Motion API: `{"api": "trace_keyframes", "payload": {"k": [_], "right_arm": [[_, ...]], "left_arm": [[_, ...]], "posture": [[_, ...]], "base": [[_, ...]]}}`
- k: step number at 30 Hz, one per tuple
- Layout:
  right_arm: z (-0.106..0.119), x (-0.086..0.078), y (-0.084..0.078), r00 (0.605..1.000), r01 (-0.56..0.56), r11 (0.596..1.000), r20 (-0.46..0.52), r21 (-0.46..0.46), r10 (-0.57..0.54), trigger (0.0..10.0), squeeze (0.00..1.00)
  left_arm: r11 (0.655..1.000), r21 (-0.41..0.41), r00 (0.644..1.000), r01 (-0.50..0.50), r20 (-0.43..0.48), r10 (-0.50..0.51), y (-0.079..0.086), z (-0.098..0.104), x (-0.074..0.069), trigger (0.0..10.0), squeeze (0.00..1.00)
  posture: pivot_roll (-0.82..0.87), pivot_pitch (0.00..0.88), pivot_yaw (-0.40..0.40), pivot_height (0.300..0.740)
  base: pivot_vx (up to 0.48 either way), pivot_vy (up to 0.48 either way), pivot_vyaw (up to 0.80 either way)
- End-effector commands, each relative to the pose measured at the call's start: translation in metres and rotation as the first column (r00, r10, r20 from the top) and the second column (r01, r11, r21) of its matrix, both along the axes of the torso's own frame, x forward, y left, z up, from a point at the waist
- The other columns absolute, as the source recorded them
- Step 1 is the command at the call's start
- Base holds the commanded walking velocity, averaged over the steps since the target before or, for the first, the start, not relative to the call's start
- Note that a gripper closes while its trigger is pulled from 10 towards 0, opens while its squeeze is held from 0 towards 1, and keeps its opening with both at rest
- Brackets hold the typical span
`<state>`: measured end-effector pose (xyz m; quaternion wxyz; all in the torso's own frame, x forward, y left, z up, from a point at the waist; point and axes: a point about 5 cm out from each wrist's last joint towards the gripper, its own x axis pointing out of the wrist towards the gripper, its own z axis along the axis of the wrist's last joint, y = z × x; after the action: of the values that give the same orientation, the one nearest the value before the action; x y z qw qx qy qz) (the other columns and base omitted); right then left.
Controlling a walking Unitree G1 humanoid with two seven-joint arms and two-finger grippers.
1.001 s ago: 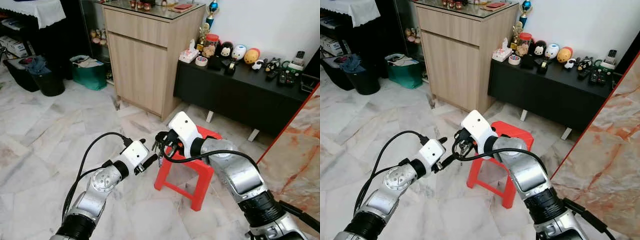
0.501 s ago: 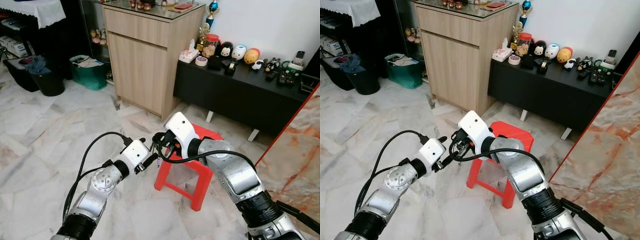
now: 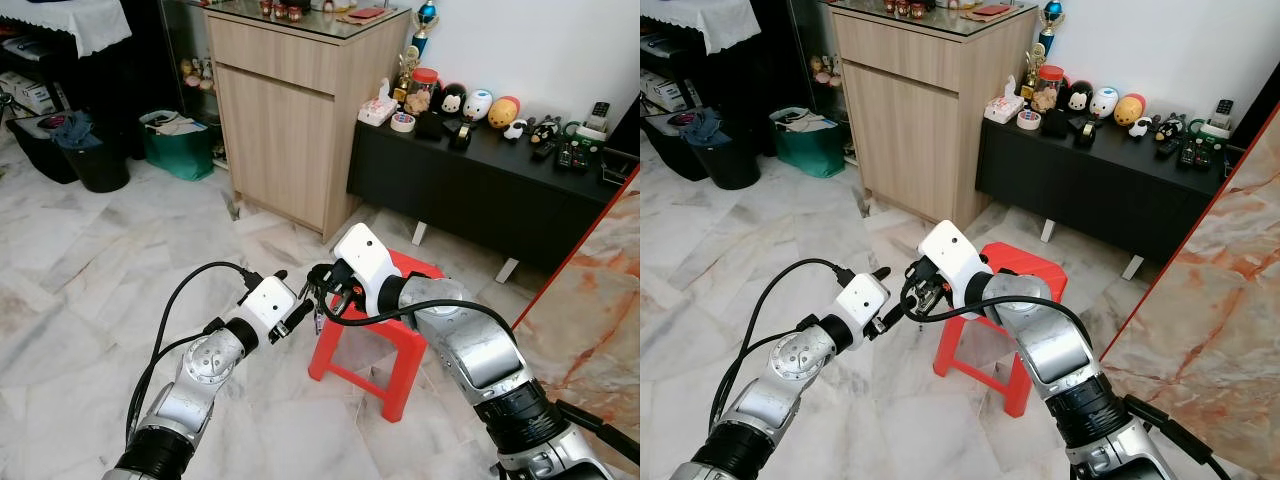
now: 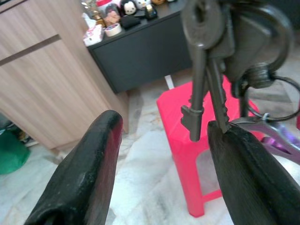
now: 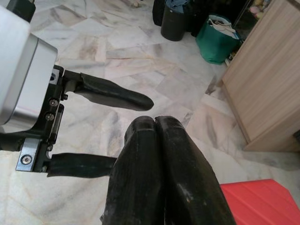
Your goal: Hang keys on a hook
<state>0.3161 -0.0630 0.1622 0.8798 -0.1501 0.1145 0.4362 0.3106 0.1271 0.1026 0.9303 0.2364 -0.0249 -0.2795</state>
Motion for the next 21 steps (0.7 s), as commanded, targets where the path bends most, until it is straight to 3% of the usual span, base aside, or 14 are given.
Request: {"api": "trace_keyframes", "payload": {"k": [1, 10, 21], "right_arm": [[0.010, 0.000, 0.002, 0.999, -0.016, 1.000, 0.031, 0.001, 0.016, 10.0, 0.00], [0.012, -0.001, 0.003, 0.999, -0.031, 0.999, 0.026, 0.009, 0.031, 10.0, 0.00], [0.015, 0.000, 0.002, 0.999, -0.032, 0.999, 0.031, 0.017, 0.031, 10.0, 0.00]], "left_arm": [[1.000, -0.008, 0.998, -0.015, 0.059, 0.015, 0.000, 0.011, 0.006, 10.0, 0.00], [0.999, -0.037, 0.999, 0.022, 0.034, -0.020, -0.004, 0.009, 0.004, 10.0, 0.00], [1.000, 0.012, 1.000, -0.006, 0.004, 0.006, 0.002, 0.000, 0.004, 10.0, 0.00]], "posture": [[0.07, 0.000, -0.098, 0.740], [0.07, 0.000, -0.100, 0.740], [0.07, 0.000, -0.103, 0.740]], "base": [[0.000, 0.000, 0.00], [0.000, 0.000, 0.00], [0.000, 0.000, 0.00]]}}
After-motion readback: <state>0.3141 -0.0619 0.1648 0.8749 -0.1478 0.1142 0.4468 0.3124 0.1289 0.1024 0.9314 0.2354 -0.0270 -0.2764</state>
